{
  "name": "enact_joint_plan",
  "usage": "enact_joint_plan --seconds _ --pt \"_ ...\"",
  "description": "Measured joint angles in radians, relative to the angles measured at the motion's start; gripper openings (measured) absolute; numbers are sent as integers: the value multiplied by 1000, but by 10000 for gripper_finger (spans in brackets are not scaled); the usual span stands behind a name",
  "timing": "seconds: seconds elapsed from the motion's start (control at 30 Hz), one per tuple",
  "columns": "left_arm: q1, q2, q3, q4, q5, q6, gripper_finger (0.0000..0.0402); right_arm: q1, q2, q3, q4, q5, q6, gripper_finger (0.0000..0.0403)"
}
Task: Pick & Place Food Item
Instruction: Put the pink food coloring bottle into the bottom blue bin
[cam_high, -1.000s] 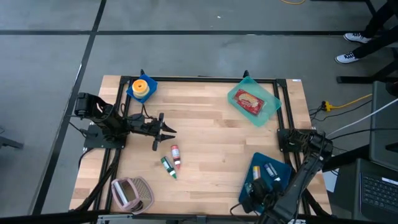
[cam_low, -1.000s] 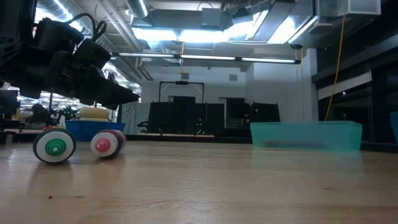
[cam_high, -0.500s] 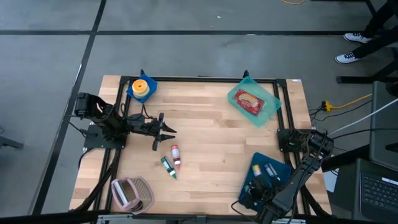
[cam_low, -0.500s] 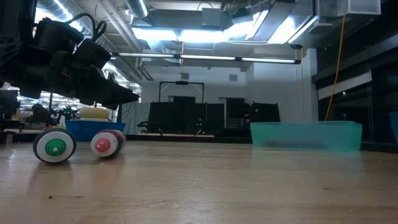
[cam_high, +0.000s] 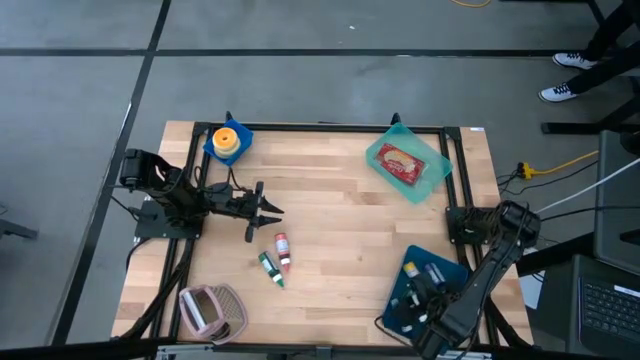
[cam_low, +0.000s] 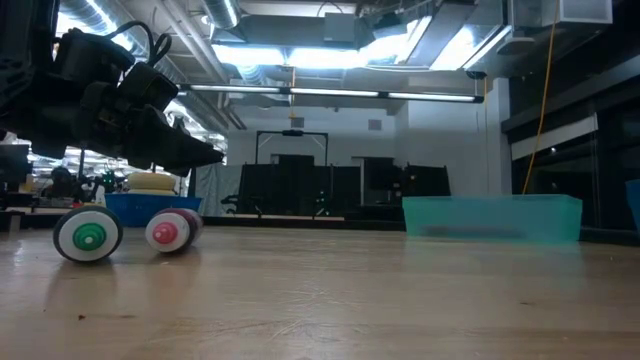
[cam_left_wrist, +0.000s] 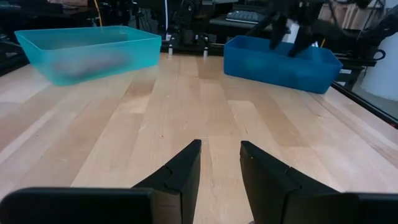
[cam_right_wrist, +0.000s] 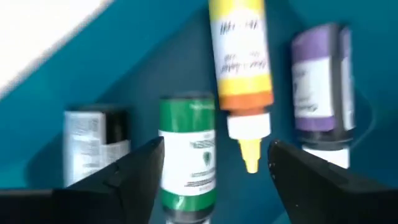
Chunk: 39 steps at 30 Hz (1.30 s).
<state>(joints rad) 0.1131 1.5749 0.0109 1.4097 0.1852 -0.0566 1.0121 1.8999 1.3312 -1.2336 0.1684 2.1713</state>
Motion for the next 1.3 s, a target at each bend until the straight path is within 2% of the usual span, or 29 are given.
enact_joint_plan --seconds 0.17,0.23,0.37,0.47,0.67,0.77,0.8,0.87,1.0,1.3 --pt "0 0 0 0 0 0 109 -25 -33 76 -126 101 4 284" --pt "0 0 0 0 0 2 109 -38 -44 116 -152 207 -12 279" --pt "0 0 0 1 0 2 109 -85 -47 177 -153 486 -39 268" --pt "0 0 0 12 21 3 109 -145 -48 196 -111 618 -77 259" --pt "0 0 1 94 188 -9 109 -304 -48 196 116 630 -451 243" --pt "-11 0 1 53 328 -57 109 -371 -48 196 223 646 -640 237" --pt "-22 0 1 13 345 -54 109 -390 -48 196 249 653 -692 236" --pt "-51 0 0 -73 322 -21 109 -425 -48 196 289 660 -776 233" --pt "-98 0 20 -240 205 69 109 -477 -48 196 316 655 -860 233" --pt "-117 -1 104 -383 29 212 110 -508 -48 196 318 655 -905 233"
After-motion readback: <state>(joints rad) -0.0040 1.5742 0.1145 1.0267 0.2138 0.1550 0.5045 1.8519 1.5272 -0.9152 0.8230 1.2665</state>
